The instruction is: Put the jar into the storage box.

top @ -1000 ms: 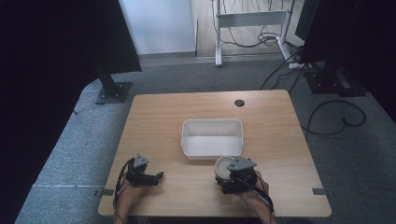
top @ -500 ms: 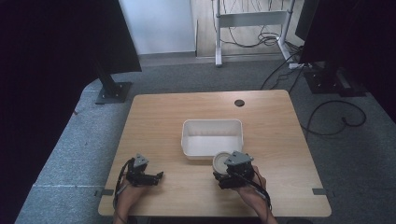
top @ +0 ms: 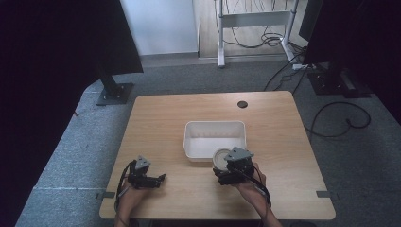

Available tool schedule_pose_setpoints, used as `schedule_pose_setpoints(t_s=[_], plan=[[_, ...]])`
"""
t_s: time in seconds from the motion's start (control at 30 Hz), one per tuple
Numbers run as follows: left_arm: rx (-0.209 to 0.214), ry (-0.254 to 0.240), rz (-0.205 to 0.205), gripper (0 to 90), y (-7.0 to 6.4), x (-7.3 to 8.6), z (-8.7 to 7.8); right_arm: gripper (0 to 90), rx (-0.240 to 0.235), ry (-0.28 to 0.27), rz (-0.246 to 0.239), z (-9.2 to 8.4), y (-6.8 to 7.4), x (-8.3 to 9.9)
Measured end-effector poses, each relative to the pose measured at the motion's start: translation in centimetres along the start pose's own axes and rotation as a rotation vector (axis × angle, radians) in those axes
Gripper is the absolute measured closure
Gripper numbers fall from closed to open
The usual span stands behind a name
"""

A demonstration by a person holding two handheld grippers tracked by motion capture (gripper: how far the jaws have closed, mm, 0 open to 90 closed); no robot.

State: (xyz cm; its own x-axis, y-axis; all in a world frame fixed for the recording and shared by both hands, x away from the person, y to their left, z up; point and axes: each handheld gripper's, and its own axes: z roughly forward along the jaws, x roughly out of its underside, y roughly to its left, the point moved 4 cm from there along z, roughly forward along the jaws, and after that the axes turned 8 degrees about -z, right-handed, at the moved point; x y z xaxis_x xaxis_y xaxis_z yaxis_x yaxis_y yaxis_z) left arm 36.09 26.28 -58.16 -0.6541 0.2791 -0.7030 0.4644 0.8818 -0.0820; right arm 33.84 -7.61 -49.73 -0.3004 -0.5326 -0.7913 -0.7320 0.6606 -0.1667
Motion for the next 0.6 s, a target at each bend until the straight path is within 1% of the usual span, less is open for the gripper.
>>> schedule_pose_setpoints(t_s=[0.23,0.6], plan=[[0.000,0.000,0.000,2.5,0.0,0.0,0.0,9.3,0.006,-0.005,0.006,0.7,-0.5,-0.8],[0.000,0.000,0.000,2.5,0.0,0.0,0.0,9.3,0.031,-0.009,0.022,1.5,-1.4,-1.8]])
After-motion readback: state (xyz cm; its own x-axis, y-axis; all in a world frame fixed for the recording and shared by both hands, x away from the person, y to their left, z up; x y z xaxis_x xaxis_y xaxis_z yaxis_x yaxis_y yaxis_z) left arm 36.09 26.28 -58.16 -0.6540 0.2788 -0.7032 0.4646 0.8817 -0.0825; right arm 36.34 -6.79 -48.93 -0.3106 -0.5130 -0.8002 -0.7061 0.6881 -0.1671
